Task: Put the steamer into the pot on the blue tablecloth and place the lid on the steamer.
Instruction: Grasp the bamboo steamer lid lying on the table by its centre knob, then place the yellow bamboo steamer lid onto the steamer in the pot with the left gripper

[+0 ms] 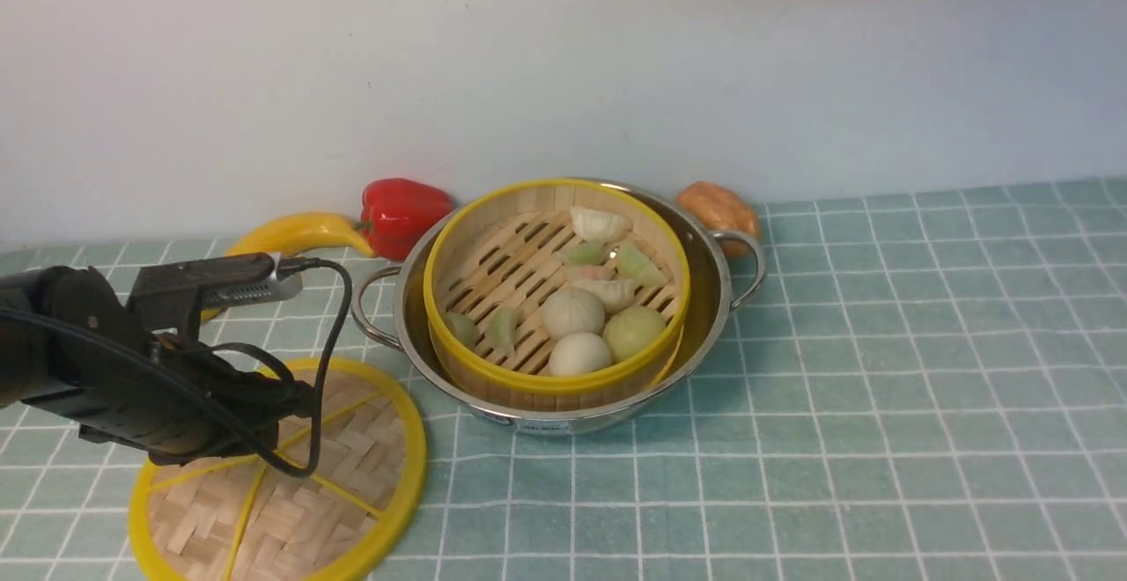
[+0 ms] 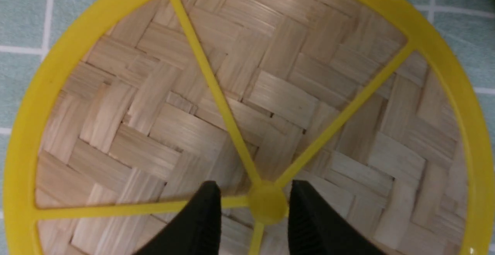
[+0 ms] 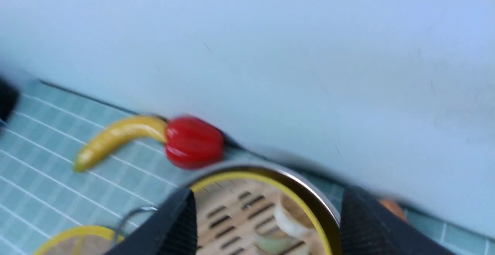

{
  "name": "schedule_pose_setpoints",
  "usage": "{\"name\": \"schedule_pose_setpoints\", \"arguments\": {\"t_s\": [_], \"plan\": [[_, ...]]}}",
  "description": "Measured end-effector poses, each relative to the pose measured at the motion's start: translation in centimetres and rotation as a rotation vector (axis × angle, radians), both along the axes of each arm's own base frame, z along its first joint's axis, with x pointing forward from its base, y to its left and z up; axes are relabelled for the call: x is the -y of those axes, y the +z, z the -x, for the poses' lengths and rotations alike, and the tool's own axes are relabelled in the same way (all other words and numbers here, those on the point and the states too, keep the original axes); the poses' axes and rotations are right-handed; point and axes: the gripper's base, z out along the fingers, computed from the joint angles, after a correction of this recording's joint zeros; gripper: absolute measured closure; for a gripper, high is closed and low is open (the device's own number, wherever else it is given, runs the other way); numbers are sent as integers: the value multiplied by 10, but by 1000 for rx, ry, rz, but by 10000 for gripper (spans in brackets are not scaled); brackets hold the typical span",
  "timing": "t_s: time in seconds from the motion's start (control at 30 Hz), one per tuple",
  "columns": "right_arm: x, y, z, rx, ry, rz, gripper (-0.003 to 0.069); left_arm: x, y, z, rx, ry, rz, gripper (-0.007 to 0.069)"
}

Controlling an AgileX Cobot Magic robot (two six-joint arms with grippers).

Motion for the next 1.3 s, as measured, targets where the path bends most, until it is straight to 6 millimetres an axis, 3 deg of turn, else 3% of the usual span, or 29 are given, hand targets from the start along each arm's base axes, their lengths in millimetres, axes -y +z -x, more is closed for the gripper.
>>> {"name": "schedule_pose_setpoints", "arguments": {"t_s": [0.03,0.07,0.13,0.2,0.23,0.33,0.43,0.5,0.53,0.6,0.63,0.7,0.73,0.8,0.87,0.93,1.0,1.07,1.17,1.3], "plan": [[1,4,4,11,3,-5,176,0,-2,0,-5,0,0,382],[15,42,39,106,28,-43,176,0,-7,-2,-19,2,1,389],[38,85,91,244,40,-68,181,0,-8,-2,-29,5,6,470],[57,111,128,342,21,-75,189,0,-5,-3,-49,0,6,512],[61,115,135,361,15,-74,190,0,-5,-3,-51,-3,4,511],[95,135,182,477,-91,-13,221,-4,15,-4,-110,-6,-12,510],[113,136,202,512,-174,51,237,-13,39,-7,-119,11,-47,510],[129,128,216,507,-252,132,253,-24,72,-9,-97,45,-105,510],[141,117,227,487,-309,181,272,-31,105,-14,-36,74,-147,510],[150,109,239,476,-339,203,280,-33,124,-17,9,82,-167,510],[158,91,248,436,-366,243,291,-26,152,-25,90,53,-185,510],[162,59,256,358,-372,279,307,-2,181,-35,187,-39,-183,510],[164,46,259,327,-369,289,313,8,186,-39,208,-75,-176,510],[167,4,267,225,-367,305,330,51,198,-52,254,-208,-156,510],[169,-31,275,139,-364,303,345,98,193,-66,256,-328,-150,510],[168,-70,278,31,-352,299,358,130,181,-76,228,-403,-168,510],[167,-101,285,-59,-346,273,375,170,156,-87,177,-481,-212,510],[166,-123,292,-121,-331,242,386,194,136,-95,136,-528,-274,510],[165,-137,300,-160,-314,193,400,220,111,-103,92,-556,-334,510],[165,-138,306,-162,-299,154,410,234,98,-111,86,-558,-330,510]]}}
